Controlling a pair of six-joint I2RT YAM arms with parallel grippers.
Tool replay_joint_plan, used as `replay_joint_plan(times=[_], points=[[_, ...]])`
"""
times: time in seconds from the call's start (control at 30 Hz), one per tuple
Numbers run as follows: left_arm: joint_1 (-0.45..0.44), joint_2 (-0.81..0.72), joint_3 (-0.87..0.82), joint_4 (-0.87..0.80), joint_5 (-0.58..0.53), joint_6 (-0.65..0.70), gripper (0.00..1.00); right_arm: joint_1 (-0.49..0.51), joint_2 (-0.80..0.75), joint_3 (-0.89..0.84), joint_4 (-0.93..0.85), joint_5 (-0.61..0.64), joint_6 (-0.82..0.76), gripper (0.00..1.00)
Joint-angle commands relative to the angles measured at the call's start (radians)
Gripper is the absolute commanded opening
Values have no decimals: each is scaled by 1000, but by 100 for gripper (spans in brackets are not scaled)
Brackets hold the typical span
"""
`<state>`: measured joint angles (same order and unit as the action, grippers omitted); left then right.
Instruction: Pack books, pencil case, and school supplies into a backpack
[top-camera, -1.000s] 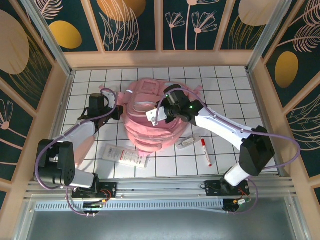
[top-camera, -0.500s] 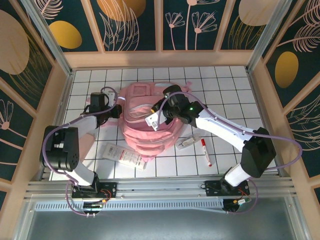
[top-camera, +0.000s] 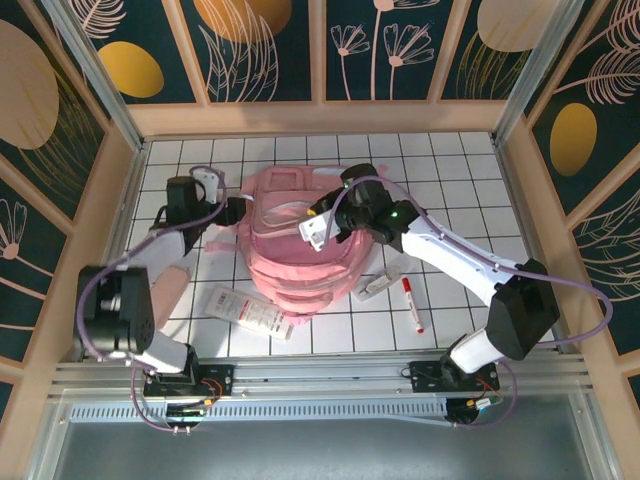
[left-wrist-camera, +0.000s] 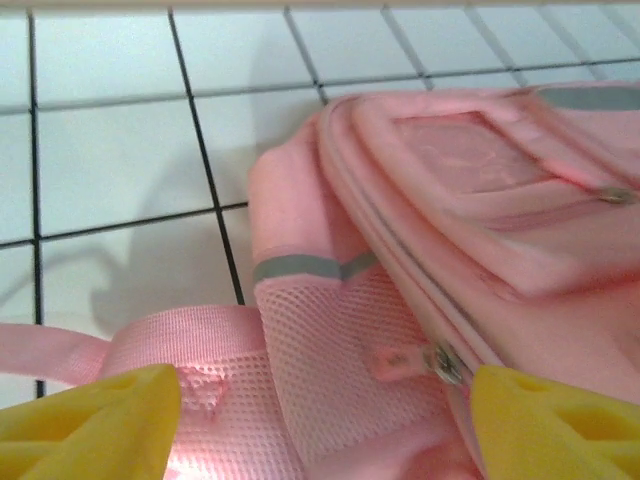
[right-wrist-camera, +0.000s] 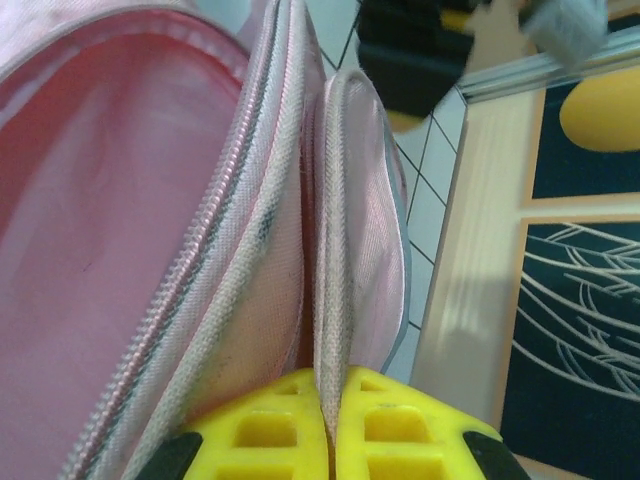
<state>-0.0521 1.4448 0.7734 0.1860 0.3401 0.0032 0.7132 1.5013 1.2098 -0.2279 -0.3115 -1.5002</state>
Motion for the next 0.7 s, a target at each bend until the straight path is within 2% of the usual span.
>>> replay_joint_plan(times=[0.0,0.03,0.1,0.13,0.2,0.27,0.33,0.5,0.67], points=[[-3,-205,-125,74,137,294,80,-44,-16,32,127,-145,150,0],[-5,-257,-154,37,206,403,82,-48,-13,30,131,-153,155,0],[-16,-365,-218,-59,363,643,96,-50,-5,30,134,-157,155,0],[-24,-404,-250,-61,412,689,99,-50,0,31,136,-160,156,0],[-47,-481,-319,15,466,698,99,-52,6,36,136,-167,159,0],[-81,-521,-346,72,429,682,99,-46,10,44,133,-171,158,0],[-123,-524,-322,48,362,726,99,-37,15,52,125,-173,158,0],[-166,-424,-212,-13,274,819,99,-16,26,74,97,-175,158,0],[-259,-334,-164,77,207,906,99,4,33,65,99,-205,185,0]])
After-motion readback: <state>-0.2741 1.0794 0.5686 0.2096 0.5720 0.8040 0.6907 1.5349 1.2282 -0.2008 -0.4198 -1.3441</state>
